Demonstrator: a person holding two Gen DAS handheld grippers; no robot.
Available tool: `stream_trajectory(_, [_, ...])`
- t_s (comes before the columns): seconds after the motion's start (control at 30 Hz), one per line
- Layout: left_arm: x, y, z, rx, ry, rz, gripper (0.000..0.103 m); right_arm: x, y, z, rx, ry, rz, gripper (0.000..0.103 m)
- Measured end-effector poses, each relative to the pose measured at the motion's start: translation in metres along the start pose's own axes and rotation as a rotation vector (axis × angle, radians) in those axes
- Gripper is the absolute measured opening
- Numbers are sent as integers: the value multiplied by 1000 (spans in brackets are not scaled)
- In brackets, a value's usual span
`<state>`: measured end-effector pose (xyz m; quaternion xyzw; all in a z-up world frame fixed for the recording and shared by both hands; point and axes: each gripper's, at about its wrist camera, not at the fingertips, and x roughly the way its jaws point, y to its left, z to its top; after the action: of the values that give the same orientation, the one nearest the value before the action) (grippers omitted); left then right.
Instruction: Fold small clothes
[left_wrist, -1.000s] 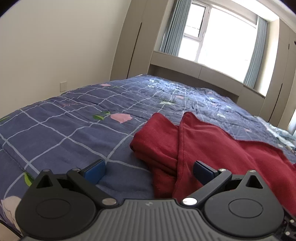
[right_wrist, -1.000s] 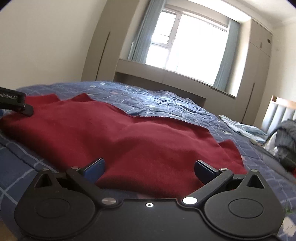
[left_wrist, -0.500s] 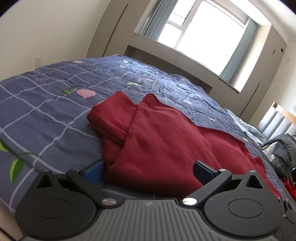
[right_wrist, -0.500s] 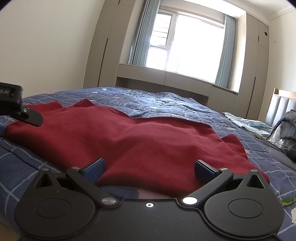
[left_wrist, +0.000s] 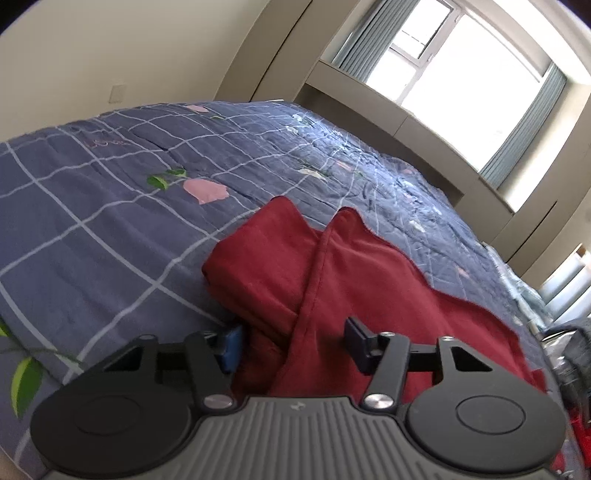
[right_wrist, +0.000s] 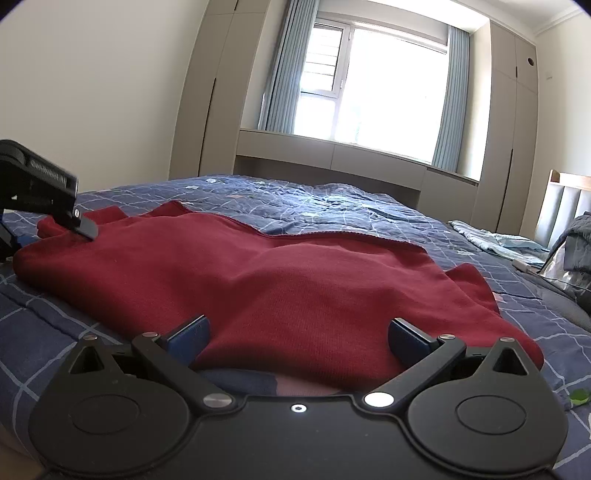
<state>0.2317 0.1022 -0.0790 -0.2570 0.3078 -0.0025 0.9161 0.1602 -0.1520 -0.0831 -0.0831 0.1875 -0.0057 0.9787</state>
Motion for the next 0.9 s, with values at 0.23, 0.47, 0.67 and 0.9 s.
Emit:
stream_trajectory(0.23, [2,-4,2,-11,10,12,65,0,0,0,1,1,0,102])
stream_trajectory(0.47, [1,-10,3,-25,12,83,52,0,0,0,2,1,0,102])
stream_trajectory(0.67, [0,-11,6,-29,16,85,42,1,0,0,2,3,3,102])
stream_trajectory(0.9, [0,-22,10,12,27,118,36,0,-2,3,-3,12,24,102])
